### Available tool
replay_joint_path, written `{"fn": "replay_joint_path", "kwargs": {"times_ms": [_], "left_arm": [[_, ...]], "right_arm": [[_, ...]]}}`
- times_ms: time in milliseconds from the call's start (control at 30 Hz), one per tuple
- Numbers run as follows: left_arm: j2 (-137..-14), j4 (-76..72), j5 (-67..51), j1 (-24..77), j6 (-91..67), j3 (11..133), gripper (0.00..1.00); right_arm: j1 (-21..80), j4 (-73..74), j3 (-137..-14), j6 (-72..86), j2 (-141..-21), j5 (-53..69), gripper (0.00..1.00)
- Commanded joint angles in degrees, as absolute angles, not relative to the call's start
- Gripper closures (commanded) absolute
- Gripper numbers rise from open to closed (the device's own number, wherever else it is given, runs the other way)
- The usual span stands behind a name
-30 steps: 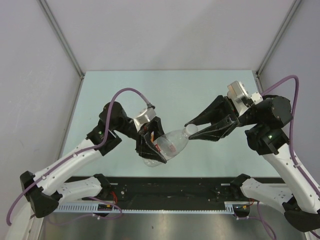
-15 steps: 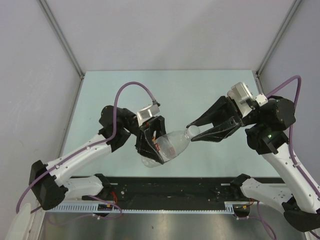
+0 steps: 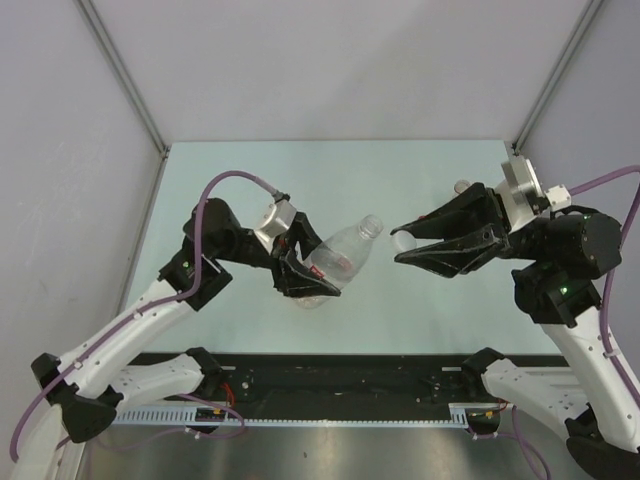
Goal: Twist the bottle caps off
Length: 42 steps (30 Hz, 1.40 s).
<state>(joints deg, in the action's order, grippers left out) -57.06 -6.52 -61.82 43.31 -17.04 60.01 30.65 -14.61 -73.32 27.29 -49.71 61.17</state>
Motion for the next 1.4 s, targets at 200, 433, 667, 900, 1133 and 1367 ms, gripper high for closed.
{"fn": "replay_joint_path", "kwargs": {"times_ms": [200,433,667,900,1133,1367], "left_arm": [[-52.04,4.99,-39.57,42.98,-5.63,58.80,1.00],[-50.89,11.16,-9.74,42.98,-6.67,60.12,1.00],[-48.34,13.62,7.09,42.98,-8.70,60.47,0.96],[-44.21,13.01,14.59,42.98,-10.63,57.48,0.97],[-42.45,13.18,14.33,42.98,-11.43,57.13,0.97],[-40.61,13.89,14.94,42.98,-11.34,55.99,0.97]], "right_arm": [[30.41,7.97,-75.32,12.84,-47.46,22.92,1.00],[30.67,18.54,-72.78,10.54,-53.52,-6.83,1.00],[35.24,14.95,-61.89,13.27,-58.62,-24.50,1.00],[34.19,9.24,-55.73,19.68,-66.17,-29.44,1.00],[30.94,2.82,-55.11,25.31,-77.51,-28.31,1.00],[29.97,-4.65,-55.72,24.79,-89.89,-29.88,1.00]]}}
